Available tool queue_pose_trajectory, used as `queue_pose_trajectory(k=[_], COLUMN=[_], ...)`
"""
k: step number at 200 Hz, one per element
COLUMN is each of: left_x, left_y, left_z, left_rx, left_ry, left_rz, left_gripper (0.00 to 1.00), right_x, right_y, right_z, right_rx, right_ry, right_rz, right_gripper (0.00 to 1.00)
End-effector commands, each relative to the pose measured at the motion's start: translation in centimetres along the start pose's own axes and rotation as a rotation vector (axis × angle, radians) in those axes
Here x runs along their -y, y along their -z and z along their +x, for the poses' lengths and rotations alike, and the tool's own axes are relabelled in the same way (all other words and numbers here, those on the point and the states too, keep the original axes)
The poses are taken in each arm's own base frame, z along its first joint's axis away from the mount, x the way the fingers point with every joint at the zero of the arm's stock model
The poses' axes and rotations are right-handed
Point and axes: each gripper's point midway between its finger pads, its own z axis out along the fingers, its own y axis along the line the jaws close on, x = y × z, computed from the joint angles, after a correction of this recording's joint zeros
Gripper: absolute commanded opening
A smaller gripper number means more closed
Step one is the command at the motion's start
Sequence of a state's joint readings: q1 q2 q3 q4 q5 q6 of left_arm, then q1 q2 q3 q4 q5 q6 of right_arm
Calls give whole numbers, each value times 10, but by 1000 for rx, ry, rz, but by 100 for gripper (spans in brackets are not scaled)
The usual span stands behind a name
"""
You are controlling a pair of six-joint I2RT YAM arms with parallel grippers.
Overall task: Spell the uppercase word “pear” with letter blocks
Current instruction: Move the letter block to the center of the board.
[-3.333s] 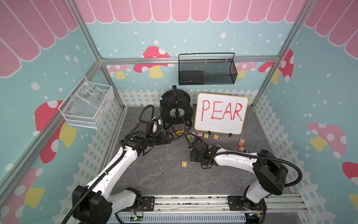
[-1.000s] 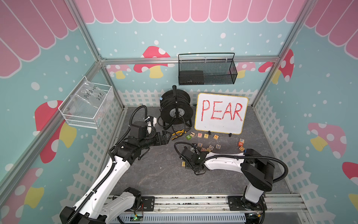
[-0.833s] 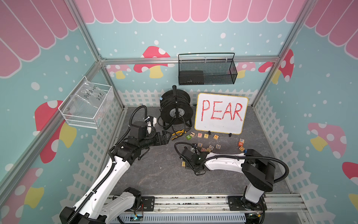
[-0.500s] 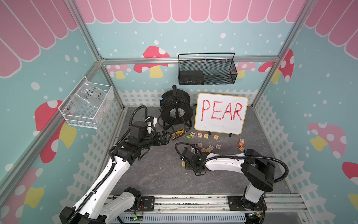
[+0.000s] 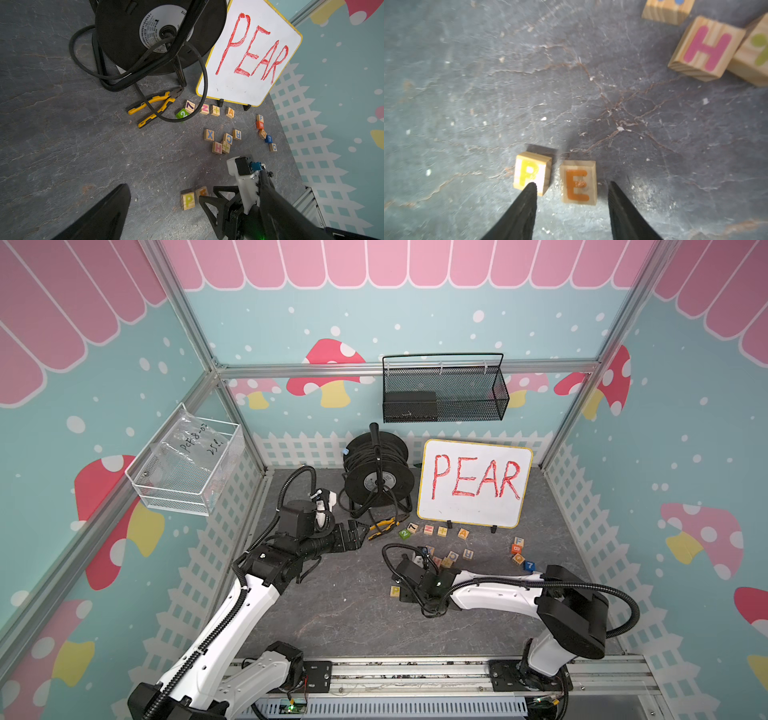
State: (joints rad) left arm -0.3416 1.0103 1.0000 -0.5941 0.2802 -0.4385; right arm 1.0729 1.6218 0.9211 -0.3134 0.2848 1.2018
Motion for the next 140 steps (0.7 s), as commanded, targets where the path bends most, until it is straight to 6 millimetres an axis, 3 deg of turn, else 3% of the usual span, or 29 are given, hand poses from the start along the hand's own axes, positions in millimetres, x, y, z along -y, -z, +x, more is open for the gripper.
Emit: queue_pose_trajectory(k=[1,28,64,105,140], left_x=[2,2,3,3,4], left_y=[5,5,5,5,6], left_z=[-5,-5,-5,-5,-5], left_rx=[18,18,19,19,21], left_ry=[-8,-8,-8,-9,-10], left_rz=[-2,-3,1,1,6], left_gripper=[99,99,99,99,99], right_x=[6,35,52,61,54], right_y=[7,11,12,4,-5], right_z=[-5,-1,5,15,17], right_rx=[42,44,48,15,5], right_ry=[-8,-12,-19,3,51], right_rz=[14,133,160,183,150], right_gripper=[61,67,73,75,76])
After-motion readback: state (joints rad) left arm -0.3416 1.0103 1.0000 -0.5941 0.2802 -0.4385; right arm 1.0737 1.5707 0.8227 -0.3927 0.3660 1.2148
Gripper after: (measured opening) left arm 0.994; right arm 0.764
